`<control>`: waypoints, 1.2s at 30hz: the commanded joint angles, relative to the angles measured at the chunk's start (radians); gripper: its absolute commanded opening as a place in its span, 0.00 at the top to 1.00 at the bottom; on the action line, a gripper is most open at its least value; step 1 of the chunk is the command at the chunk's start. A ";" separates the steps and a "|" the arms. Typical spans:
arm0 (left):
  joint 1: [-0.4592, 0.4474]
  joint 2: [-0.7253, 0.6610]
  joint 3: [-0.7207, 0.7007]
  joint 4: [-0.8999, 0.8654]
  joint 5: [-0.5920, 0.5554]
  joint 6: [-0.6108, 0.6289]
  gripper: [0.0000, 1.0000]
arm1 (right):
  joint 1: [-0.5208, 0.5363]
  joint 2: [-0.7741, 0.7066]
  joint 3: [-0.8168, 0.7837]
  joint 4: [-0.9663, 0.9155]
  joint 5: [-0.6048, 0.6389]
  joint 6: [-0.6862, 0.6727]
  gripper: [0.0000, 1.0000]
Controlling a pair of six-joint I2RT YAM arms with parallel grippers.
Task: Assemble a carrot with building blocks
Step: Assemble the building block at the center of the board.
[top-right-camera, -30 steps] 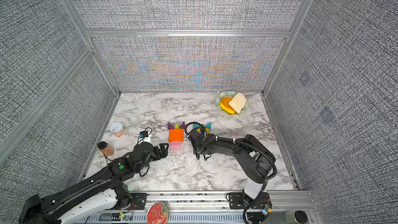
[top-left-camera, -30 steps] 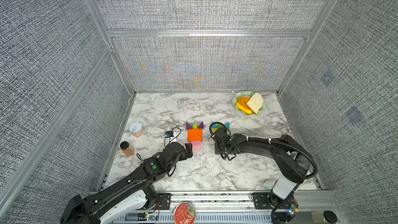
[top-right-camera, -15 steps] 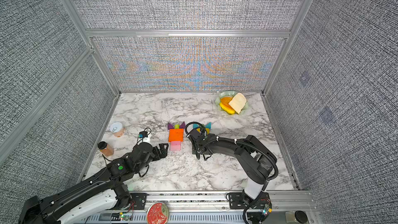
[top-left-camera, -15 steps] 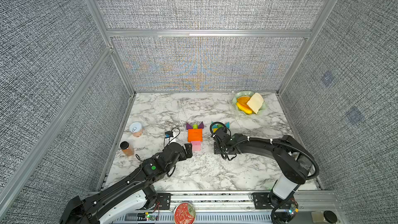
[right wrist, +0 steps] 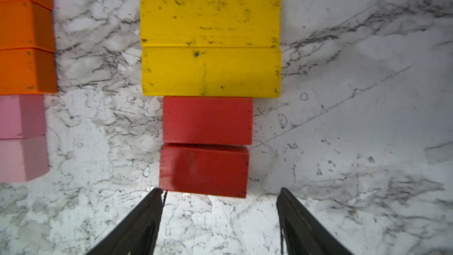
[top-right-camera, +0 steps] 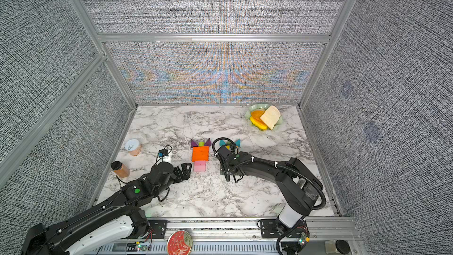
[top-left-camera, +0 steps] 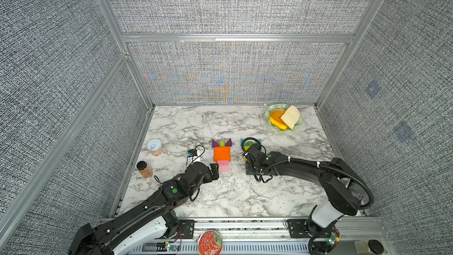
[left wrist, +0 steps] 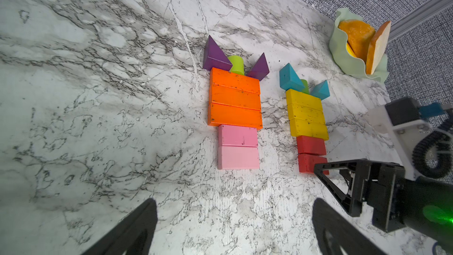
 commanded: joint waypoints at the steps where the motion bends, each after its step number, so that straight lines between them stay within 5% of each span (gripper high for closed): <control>1: 0.001 0.008 0.008 0.022 0.006 0.011 0.01 | 0.000 -0.004 -0.014 -0.039 0.009 -0.016 0.24; 36: 0.002 0.047 0.033 0.025 0.029 0.019 0.00 | -0.027 -0.010 -0.018 -0.046 0.014 -0.062 0.23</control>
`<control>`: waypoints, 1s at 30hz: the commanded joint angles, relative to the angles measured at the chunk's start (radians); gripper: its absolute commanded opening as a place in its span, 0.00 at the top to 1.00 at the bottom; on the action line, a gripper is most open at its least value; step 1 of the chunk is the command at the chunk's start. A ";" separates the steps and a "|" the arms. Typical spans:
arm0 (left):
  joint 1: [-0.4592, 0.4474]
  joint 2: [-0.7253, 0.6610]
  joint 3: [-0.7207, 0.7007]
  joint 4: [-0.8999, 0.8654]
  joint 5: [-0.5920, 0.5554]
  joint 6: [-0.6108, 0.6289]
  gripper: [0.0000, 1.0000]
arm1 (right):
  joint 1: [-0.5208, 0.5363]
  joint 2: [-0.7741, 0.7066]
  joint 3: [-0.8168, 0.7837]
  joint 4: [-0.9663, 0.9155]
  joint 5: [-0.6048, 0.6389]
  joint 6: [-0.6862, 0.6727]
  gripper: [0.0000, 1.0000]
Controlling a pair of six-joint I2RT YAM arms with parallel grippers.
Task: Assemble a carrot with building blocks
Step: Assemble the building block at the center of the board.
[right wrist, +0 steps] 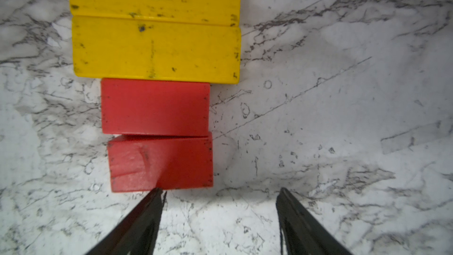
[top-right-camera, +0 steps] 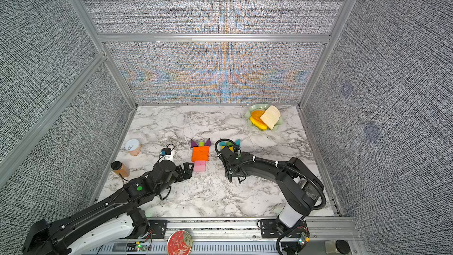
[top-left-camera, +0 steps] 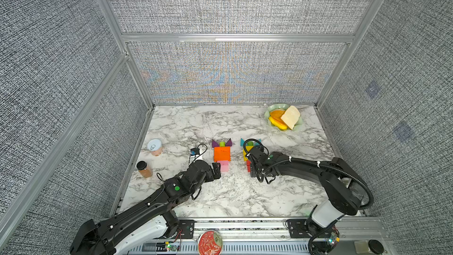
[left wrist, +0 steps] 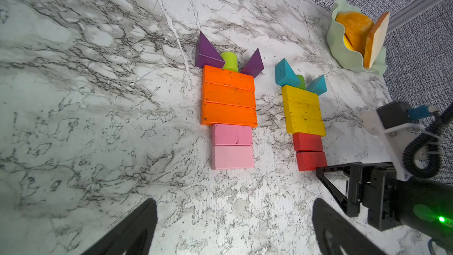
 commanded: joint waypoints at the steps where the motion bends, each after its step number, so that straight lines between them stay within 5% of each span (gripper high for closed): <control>1: 0.002 0.000 0.006 0.011 0.002 0.004 0.01 | 0.001 -0.004 -0.001 0.013 -0.030 -0.021 0.23; 30: 0.004 0.009 0.005 0.004 -0.003 0.010 0.01 | 0.013 0.079 0.040 0.083 -0.085 -0.056 0.24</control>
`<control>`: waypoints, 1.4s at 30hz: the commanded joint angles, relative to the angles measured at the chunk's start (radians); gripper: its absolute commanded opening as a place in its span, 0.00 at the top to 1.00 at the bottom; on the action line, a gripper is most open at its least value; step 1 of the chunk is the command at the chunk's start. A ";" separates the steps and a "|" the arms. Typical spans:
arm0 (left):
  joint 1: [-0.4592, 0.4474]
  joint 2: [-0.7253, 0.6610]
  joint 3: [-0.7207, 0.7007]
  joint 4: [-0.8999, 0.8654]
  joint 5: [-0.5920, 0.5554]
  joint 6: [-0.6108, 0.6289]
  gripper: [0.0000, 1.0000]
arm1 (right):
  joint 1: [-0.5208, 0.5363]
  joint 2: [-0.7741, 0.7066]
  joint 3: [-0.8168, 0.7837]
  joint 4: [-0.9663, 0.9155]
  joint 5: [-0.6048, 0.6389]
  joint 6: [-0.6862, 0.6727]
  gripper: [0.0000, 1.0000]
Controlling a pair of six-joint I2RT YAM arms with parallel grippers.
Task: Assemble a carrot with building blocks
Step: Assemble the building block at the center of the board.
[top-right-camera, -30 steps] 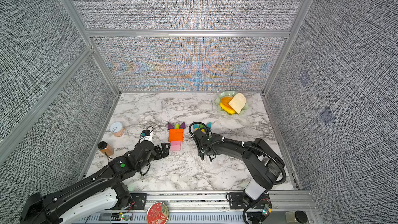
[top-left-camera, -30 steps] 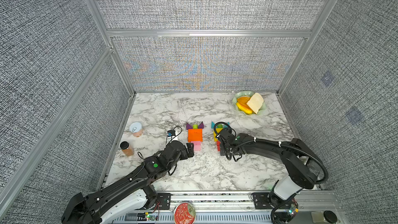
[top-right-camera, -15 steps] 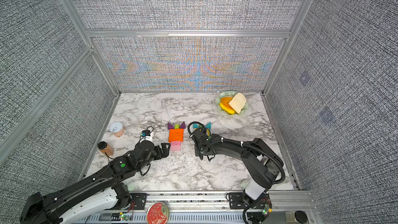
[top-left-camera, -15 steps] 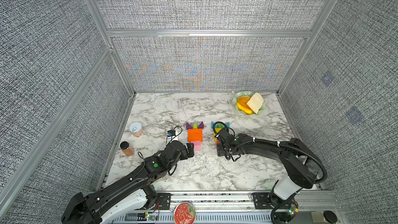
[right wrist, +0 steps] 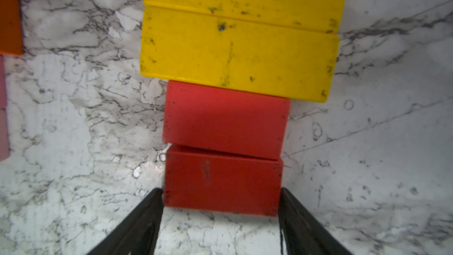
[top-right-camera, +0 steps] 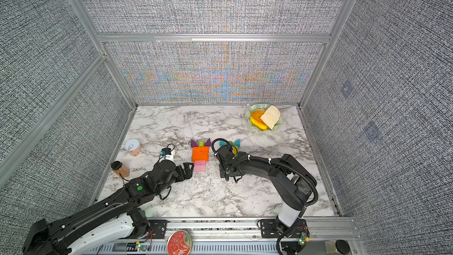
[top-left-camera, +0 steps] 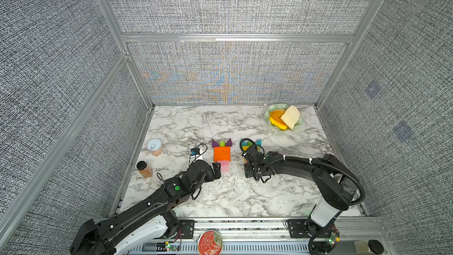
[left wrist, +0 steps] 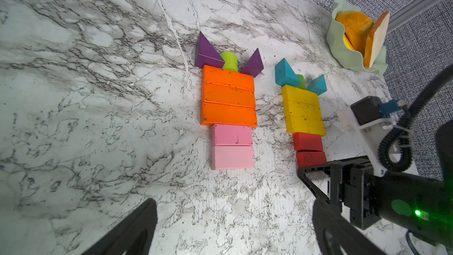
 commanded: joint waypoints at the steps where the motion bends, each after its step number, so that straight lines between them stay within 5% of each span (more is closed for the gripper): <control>1: 0.002 0.004 0.005 0.005 -0.001 0.008 0.00 | 0.003 0.001 0.010 -0.006 0.017 0.012 0.24; 25: 0.003 -0.010 -0.006 0.009 0.002 0.002 0.00 | 0.003 -0.099 -0.032 -0.076 0.060 -0.010 0.24; 42: 0.003 -0.033 -0.007 -0.008 0.000 -0.007 0.00 | -0.009 -0.031 -0.008 -0.077 0.087 -0.006 0.24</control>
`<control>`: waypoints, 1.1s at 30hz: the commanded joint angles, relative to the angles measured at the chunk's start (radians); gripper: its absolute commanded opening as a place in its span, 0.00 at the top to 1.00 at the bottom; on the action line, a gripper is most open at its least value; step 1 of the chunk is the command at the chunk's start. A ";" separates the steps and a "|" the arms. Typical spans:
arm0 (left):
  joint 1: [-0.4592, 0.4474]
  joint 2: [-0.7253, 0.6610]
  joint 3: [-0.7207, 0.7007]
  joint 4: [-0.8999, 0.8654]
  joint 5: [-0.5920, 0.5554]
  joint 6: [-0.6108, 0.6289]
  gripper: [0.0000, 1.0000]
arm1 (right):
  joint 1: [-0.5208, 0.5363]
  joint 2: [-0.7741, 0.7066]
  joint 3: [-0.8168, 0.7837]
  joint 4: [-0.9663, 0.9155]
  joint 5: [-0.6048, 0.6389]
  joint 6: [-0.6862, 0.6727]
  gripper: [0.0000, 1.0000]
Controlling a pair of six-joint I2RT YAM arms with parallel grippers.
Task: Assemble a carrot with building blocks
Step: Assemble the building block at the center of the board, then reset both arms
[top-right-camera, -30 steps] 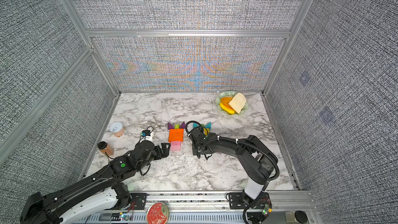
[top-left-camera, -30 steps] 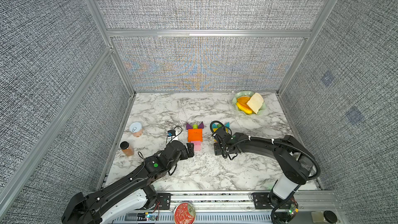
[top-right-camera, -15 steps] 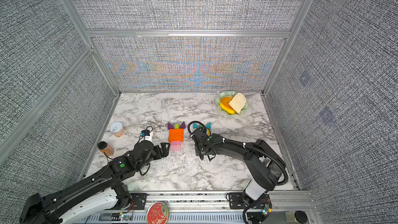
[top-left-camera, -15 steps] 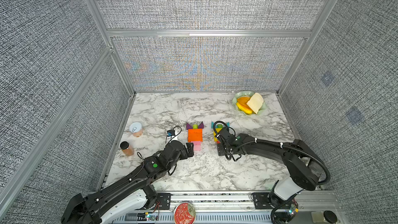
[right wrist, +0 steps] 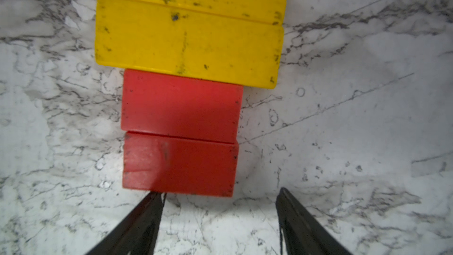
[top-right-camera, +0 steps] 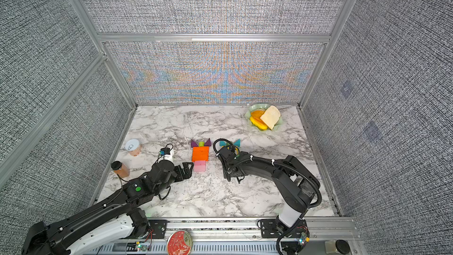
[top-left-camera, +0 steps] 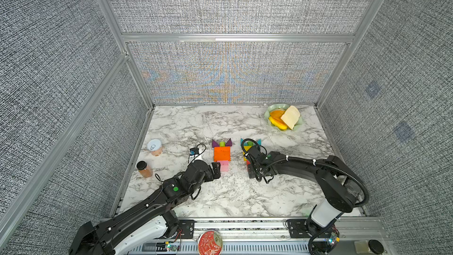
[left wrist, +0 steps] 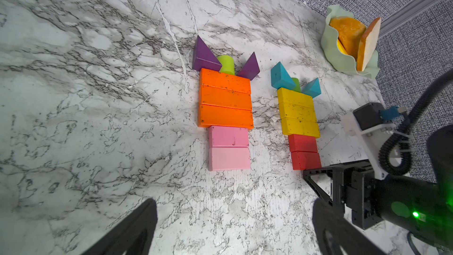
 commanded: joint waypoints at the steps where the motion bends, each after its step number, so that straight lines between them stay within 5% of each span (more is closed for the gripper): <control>1: 0.000 -0.001 -0.003 -0.006 -0.005 -0.001 0.01 | -0.001 0.003 0.006 -0.015 0.025 0.010 0.24; 9: 0.000 0.015 0.004 -0.002 -0.001 0.007 0.00 | 0.004 -0.038 0.000 -0.034 0.000 -0.012 0.24; 15: 0.001 -0.005 0.092 -0.082 -0.070 0.083 0.01 | 0.013 -0.208 0.053 -0.125 0.005 -0.068 0.23; 22: 0.000 -0.014 0.325 -0.167 -0.253 0.331 0.00 | 0.009 -0.431 0.199 -0.062 0.064 -0.289 0.15; 23: 0.000 -0.020 0.339 -0.160 -0.275 0.329 0.00 | 0.009 -0.446 0.209 -0.037 0.060 -0.316 0.02; 31: 0.000 -0.082 0.176 0.195 -0.517 0.538 0.00 | -0.055 -0.490 0.011 0.278 0.279 -0.409 0.01; 33: 0.001 -0.132 0.018 0.504 -0.595 0.788 0.01 | -0.153 -0.506 -0.045 0.309 0.203 -0.408 0.01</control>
